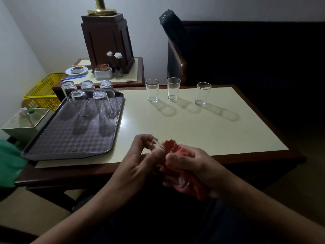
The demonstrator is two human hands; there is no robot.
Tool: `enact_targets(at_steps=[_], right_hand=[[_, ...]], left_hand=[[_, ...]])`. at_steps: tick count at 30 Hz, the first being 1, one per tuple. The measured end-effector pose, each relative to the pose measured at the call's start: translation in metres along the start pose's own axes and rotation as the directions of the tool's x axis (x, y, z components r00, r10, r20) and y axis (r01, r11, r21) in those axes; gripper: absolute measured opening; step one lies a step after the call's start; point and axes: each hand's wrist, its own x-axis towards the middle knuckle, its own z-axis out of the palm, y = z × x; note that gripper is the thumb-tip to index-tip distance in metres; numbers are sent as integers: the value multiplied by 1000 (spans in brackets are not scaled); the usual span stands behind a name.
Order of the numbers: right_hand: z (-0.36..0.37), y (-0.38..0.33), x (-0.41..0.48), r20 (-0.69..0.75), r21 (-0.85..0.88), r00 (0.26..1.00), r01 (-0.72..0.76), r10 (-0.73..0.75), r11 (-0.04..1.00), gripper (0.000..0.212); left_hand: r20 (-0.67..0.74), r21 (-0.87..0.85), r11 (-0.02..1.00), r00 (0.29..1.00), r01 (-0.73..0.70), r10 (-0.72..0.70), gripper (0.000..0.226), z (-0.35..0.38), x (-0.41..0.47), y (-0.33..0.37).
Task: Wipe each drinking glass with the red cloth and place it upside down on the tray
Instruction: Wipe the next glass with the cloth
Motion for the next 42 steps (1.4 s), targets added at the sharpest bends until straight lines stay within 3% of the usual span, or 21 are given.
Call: enact_targets(at_steps=[1,3,5,8,11,13,14,16,18,20,23,24,26,29,30,32,35,37,38,40,42], right_hand=[[0,3,0,-58,-322,984,139,-166,937,69],[1,10,1,46,-866,843,302,-537,399,75],[-3,18,5,260,-930,732,366,-630,41,77],[-8,19,4,177,-896,764,386,-621,219,73],[-2,8,0,-32,-416,973,196,-230,888,59],[0,5,2,-71,-220,989,112,-130,969,52],[1,6,1,-88,-409,962,202,-258,890,55],[-1,3,-2,71,-835,818,362,-570,415,65],[-8,5,-2,347,-896,687,444,-639,-9,68],[-16,5,-1,277,-896,728,432,-627,106,73],[-14,1,-3,-37,-565,955,224,-296,794,68],[-11,0,-2,-65,-390,982,139,-178,910,63],[-5,2,-2,-81,-547,949,213,-305,809,64],[-6,6,-2,233,-917,743,382,-628,112,71],[-10,7,-1,303,-914,704,406,-642,14,70],[-14,8,0,251,-893,730,428,-636,138,70],[-15,5,-1,-21,-498,947,268,-320,824,65],[-9,-1,-1,-33,-313,983,159,-179,936,60],[-9,0,-2,-22,-491,960,233,-280,839,63],[-9,2,-3,147,-857,829,379,-540,348,68],[-16,3,-1,404,-881,674,468,-619,-66,66]], left_hand=[[-96,-35,995,991,93,-96,61,1,2,-1],[-122,-239,914,924,327,-363,78,-2,6,-7],[42,-420,783,871,460,-489,88,-4,6,-10],[144,-369,785,866,497,-480,53,-10,6,-6],[90,-92,974,975,209,-201,30,-18,9,0],[94,-48,994,991,102,-98,35,-22,8,-1],[75,-120,979,984,167,-159,34,-21,8,-1],[122,-330,851,912,408,-390,39,-16,9,3],[200,-369,750,835,549,-513,46,-13,8,5],[229,-347,788,861,509,-455,51,-17,9,2],[152,-113,968,967,224,-206,47,-28,10,4],[147,-14,990,980,139,-135,46,-31,10,4],[104,-54,983,980,177,-171,38,-29,12,2],[184,-290,791,843,538,-505,52,-22,10,1],[220,-275,750,799,602,-560,56,-20,10,2],[232,-207,787,811,581,-537,61,-22,11,1],[122,22,968,960,250,-251,39,-28,10,4],[86,50,985,982,166,-170,37,-29,11,4],[85,-43,965,963,260,-255,37,-27,11,6],[176,-238,831,864,502,-472,44,-26,12,5],[318,-227,741,768,632,-557,51,-24,9,7]])
